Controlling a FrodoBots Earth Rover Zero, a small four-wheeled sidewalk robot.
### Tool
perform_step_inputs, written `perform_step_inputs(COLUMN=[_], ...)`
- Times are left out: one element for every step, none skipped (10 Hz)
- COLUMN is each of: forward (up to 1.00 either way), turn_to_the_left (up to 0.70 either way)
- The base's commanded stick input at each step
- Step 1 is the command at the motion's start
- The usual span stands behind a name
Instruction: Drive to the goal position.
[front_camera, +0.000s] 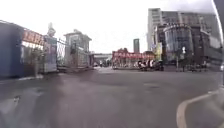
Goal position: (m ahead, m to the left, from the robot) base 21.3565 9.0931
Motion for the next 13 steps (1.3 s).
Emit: perform_step_inputs(forward=[0.45, 0.45, 0.45, 0.45, 0.45, 0.45, 0.45, 0.45, 0.45, 0.45, 0.45, 0.45, 0.45], turn_to_the_left=[0.00, 0.00, 0.00, 0.00, 0.00, 0.00, 0.00, 0.00, 0.00, 0.00, 0.00, 0.00, 0.00])
